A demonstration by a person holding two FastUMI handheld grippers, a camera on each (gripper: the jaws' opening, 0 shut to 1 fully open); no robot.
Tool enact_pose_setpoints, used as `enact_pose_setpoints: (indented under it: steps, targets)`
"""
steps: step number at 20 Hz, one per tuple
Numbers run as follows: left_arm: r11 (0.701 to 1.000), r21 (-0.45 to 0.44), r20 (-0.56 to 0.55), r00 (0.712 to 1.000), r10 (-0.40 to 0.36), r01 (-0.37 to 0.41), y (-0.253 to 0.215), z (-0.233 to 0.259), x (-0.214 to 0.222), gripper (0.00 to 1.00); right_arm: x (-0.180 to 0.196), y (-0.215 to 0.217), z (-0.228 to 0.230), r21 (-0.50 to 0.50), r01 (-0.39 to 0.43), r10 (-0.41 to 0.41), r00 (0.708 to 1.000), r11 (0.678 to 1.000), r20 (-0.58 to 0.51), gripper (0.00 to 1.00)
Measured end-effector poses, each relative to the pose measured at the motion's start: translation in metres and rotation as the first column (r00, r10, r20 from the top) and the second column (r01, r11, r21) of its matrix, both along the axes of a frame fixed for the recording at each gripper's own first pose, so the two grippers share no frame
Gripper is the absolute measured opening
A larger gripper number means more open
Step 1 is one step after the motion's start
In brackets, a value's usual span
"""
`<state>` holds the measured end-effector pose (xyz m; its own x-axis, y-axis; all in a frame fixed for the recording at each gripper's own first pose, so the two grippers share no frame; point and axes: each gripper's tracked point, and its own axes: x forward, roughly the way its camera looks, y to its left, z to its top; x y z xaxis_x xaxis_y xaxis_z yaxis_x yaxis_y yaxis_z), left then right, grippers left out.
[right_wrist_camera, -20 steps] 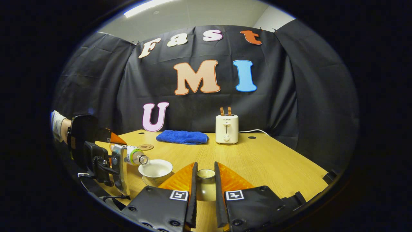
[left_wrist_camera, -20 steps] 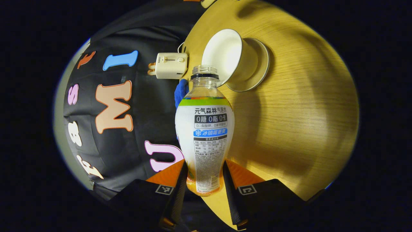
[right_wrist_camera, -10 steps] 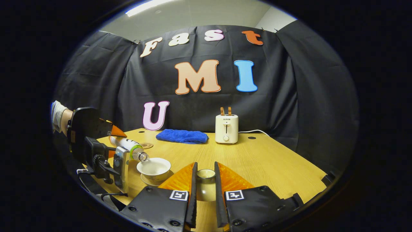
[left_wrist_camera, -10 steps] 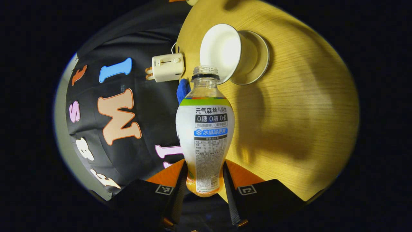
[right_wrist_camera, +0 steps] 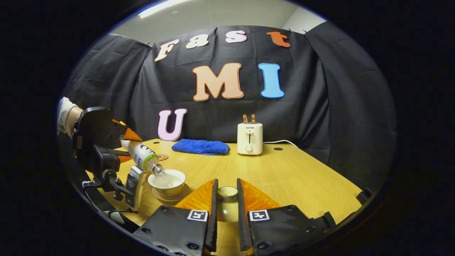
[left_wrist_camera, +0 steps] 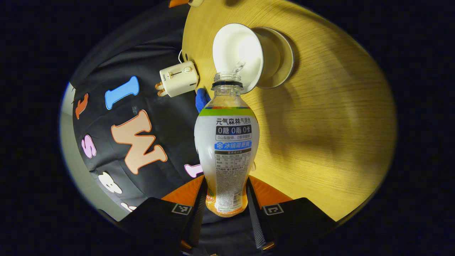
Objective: Open the teacup lid with one hand, grasp the water bottle and pour water into the teacup with the other hand; after pouring, place the water bottle on the coaster and then close the teacup lid.
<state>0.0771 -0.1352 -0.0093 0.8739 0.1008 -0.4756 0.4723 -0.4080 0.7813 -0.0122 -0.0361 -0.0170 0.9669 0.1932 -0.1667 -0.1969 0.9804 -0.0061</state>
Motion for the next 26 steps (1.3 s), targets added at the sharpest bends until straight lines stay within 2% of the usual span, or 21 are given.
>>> enact_pose_setpoints:
  steps: [1, 5, 8, 11, 15, 18, 24, 26]
  targets:
    - [1.000, 0.011, -0.001, 1.000, -0.006, 0.006, 0.000, 0.001, 0.000, 0.57, 0.001, -0.001, -0.001, -0.002, 0.002, -0.002, 1.000, 1.000, 0.001, 0.28]
    - [0.998, 0.058, 0.013, 1.000, -0.022, 0.022, -0.002, 0.008, 0.002, 0.58, 0.001, -0.001, -0.001, 0.000, -0.002, 0.002, 1.000, 1.000, 0.002, 0.26]
    - [0.991, 0.125, 0.048, 0.997, -0.060, 0.053, -0.006, 0.019, 0.006, 0.58, 0.001, -0.003, 0.000, -0.003, 0.000, 0.000, 1.000, 1.000, 0.005, 0.28]
    - [0.985, 0.150, 0.065, 0.994, -0.089, 0.079, -0.010, 0.023, 0.006, 0.57, 0.002, -0.005, -0.004, -0.023, 0.011, -0.011, 1.000, 1.000, 0.008, 0.30]
    - [0.977, 0.185, 0.067, 0.991, -0.115, 0.101, -0.013, 0.027, 0.008, 0.57, 0.000, -0.004, -0.006, -0.033, 0.015, -0.015, 1.000, 0.999, 0.003, 0.28]
    - [0.974, 0.198, 0.081, 0.988, -0.132, 0.114, -0.015, 0.029, 0.009, 0.58, 0.001, -0.005, -0.002, -0.050, 0.022, -0.021, 1.000, 0.999, 0.019, 0.25]
    - [0.969, 0.207, 0.089, 0.984, -0.153, 0.131, -0.018, 0.031, 0.006, 0.56, 0.001, -0.005, -0.005, -0.043, 0.022, -0.021, 1.000, 0.999, 0.011, 0.28]
    - [0.975, 0.184, 0.090, 0.985, -0.144, 0.126, -0.017, 0.029, 0.007, 0.58, -0.002, -0.003, -0.001, -0.041, 0.018, -0.017, 1.000, 0.999, 0.020, 0.29]
